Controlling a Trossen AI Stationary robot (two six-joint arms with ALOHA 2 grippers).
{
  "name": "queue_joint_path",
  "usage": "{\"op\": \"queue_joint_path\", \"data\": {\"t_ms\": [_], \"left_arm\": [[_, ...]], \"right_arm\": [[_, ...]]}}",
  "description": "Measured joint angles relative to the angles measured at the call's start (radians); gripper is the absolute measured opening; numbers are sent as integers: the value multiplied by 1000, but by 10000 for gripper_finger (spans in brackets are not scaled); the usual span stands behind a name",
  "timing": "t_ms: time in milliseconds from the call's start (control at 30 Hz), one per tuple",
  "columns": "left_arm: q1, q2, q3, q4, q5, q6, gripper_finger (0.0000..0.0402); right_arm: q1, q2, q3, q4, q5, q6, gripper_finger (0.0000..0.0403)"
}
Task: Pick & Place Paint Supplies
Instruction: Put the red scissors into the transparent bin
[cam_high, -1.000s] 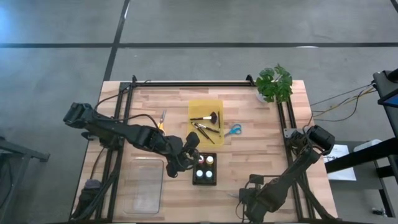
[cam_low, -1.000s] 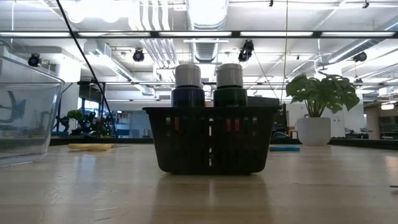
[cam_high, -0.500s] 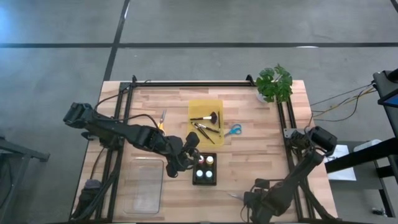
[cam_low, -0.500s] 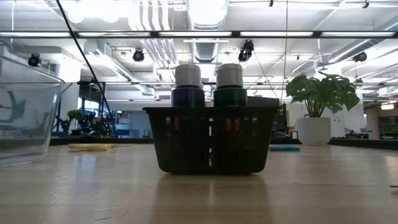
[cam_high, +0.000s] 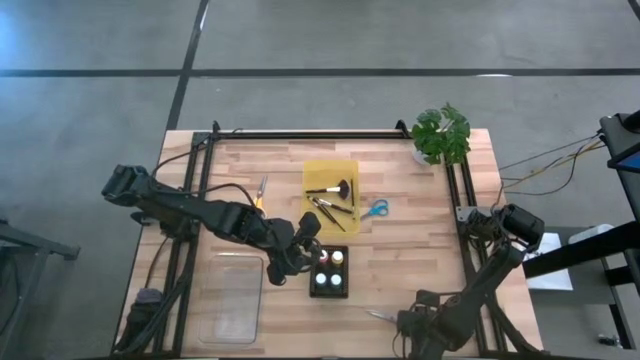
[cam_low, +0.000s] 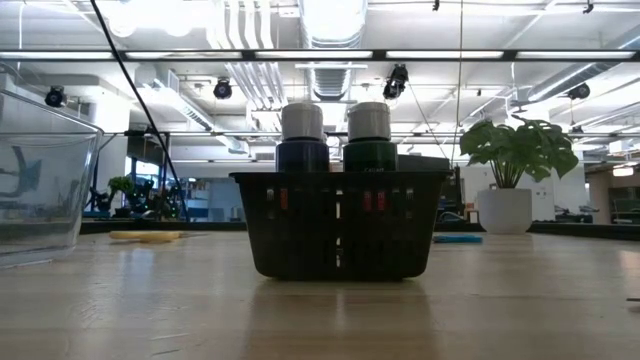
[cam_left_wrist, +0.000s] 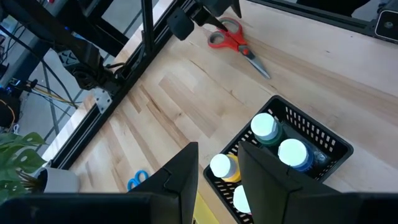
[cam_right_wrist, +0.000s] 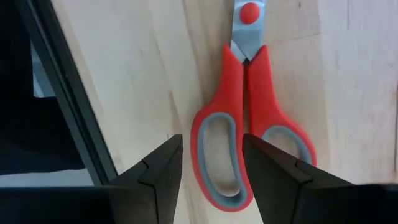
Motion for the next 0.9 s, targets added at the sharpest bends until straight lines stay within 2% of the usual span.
{"op": "queue_joint_path", "data": {"t_ms": [767, 900], "left_arm": [[0, 0, 0, -6, 0, 3, 122], [0, 0, 0, -5, 0, 2, 122]], "right_arm": [[24, 37, -9, 77, 8, 49, 166], [24, 50, -11, 77, 7, 48, 143]]}}
